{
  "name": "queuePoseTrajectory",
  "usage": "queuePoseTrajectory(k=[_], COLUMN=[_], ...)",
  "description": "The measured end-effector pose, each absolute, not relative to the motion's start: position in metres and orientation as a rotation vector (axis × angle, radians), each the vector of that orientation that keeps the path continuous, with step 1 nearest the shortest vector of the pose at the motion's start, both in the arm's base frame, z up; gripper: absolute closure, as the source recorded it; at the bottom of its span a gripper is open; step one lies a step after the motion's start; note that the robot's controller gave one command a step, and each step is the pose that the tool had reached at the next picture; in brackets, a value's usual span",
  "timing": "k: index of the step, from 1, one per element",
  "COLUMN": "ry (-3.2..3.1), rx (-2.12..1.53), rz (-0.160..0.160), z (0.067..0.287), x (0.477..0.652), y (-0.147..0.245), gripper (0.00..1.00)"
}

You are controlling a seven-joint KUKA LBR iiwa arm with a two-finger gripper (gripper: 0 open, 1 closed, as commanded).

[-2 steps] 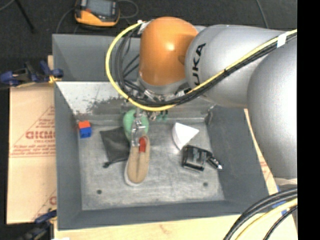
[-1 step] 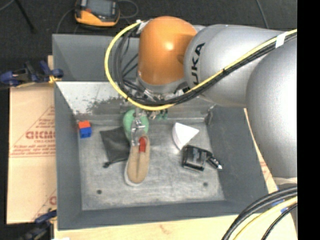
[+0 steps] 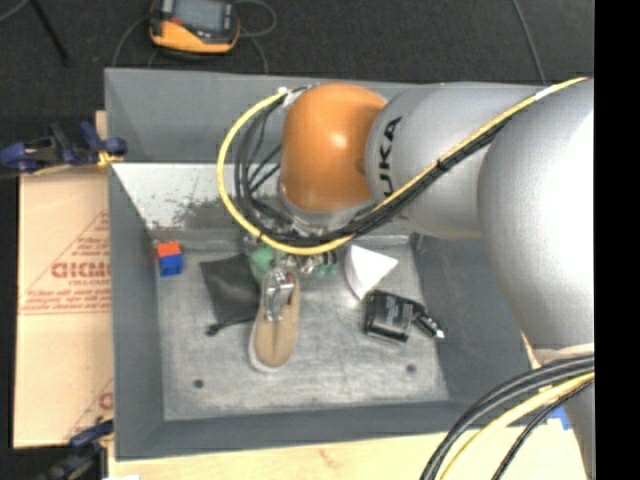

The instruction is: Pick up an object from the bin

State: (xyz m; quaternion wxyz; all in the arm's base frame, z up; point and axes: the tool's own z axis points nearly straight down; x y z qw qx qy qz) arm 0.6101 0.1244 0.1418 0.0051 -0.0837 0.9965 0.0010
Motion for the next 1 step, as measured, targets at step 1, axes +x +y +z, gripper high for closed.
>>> queuePoseTrajectory(k=[1], ry=[3.145], rx=[-0.253], rz=[0.003], z=[0.0768], x=[0.6128], y=[0.1257], gripper=[1.00])
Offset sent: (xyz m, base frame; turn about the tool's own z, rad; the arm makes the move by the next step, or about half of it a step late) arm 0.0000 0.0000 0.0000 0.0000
